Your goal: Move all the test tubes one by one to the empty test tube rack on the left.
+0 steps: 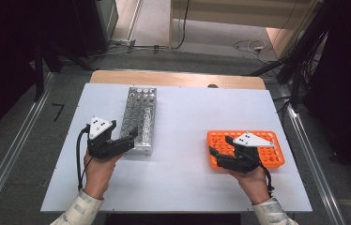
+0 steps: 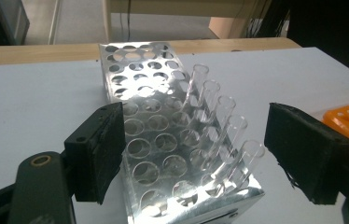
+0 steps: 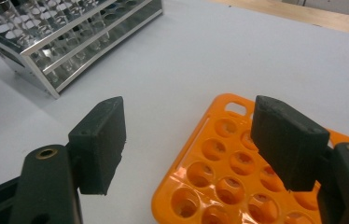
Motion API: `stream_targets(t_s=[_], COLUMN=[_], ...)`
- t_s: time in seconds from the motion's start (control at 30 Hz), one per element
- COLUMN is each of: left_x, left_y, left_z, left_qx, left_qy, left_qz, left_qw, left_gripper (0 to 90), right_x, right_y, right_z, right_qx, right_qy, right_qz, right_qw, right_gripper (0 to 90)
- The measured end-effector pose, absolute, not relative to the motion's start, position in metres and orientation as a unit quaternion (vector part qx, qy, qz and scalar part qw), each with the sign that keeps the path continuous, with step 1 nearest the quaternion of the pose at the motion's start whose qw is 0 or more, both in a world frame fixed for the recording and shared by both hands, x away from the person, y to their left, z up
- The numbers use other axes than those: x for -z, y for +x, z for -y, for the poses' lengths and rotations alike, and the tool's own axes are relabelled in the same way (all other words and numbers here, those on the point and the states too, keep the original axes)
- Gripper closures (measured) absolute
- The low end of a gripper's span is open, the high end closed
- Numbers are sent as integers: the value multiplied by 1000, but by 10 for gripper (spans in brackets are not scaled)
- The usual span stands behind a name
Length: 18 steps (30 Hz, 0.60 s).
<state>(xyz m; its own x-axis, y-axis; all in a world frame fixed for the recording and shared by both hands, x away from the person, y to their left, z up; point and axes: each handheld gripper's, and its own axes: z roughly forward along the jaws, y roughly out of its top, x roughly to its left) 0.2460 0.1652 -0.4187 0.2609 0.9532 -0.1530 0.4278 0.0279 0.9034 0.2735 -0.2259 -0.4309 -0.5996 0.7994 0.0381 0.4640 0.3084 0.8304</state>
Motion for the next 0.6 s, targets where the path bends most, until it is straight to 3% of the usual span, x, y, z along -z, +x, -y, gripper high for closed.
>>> stream_targets(t_s=[0.6], left_x=[440], left_y=[217], left_z=[-194], left_qx=[-300], left_qy=[637], left_qz=[-558], left_qw=[440], left_gripper=[203], right_x=[429], right_y=[269], right_z=[264], right_qx=[-431], right_qy=[431], right_qz=[-763], right_qw=[215], right_gripper=[243])
